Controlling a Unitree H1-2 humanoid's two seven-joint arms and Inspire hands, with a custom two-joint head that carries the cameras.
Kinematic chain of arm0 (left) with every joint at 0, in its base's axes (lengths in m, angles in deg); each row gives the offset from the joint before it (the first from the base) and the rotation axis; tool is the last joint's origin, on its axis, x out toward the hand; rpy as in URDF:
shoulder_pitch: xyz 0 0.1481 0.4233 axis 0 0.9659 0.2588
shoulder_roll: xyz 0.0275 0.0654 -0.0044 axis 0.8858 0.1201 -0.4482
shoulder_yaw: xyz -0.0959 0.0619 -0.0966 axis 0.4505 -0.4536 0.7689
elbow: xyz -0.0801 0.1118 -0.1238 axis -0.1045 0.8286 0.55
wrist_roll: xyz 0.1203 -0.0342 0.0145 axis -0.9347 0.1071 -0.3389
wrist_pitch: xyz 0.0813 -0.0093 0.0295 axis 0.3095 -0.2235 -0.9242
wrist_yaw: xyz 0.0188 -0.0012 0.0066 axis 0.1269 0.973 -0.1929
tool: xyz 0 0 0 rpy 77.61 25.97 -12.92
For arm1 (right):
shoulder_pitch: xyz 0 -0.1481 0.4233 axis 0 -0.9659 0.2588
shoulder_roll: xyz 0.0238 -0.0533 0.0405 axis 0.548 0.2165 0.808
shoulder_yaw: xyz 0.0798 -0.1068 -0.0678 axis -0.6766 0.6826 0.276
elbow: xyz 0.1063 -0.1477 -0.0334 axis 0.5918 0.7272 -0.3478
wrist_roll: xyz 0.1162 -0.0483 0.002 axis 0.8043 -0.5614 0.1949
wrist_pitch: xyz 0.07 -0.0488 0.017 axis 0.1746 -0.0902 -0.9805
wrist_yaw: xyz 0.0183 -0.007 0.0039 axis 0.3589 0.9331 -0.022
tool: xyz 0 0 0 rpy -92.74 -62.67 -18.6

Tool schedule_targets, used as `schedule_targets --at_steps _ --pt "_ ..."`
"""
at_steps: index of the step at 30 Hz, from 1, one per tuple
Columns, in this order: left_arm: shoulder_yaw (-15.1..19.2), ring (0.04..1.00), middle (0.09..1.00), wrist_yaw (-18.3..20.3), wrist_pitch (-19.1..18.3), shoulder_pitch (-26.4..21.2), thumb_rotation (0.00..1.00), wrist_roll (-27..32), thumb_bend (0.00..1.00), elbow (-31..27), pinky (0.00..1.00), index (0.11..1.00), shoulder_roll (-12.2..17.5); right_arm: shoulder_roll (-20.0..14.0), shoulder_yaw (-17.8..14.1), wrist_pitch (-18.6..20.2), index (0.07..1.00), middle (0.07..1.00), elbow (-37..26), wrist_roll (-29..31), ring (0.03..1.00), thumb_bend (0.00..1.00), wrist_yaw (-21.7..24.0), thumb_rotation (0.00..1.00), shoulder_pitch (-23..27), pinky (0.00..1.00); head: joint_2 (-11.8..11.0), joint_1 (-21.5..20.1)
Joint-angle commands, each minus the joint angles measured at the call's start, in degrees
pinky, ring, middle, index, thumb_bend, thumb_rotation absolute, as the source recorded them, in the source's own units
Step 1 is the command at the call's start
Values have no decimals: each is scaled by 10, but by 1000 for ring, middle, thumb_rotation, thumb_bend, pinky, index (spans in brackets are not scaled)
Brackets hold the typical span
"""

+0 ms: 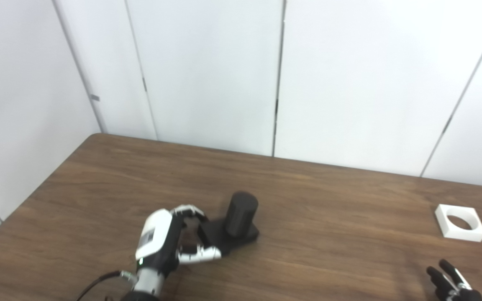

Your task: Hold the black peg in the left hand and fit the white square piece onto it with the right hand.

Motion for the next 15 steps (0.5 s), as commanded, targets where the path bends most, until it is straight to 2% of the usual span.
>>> schedule_targets --at_steps 1,8,11,15 --pt "-15 780 748 35 27 11 62 23 508 -14 684 487 8 9 5 15 909 873 -16 -1 941 480 1 1000 -2 1000 9 -13" --pt "-57 810 764 92 54 60 54 67 507 -29 719 486 5 8 9 33 908 862 -43 -14 925 447 -1 1000 -8 1000 37 -52" --pt "-73 816 768 111 61 67 55 73 508 -36 716 485 13 10 12 45 897 848 -53 -25 912 452 -5 1000 -10 1000 49 -65" --pt "-95 836 779 157 53 66 55 75 507 -49 734 486 34 13 12 55 888 841 -60 -31 904 470 -6 1000 -9 1000 64 -80"
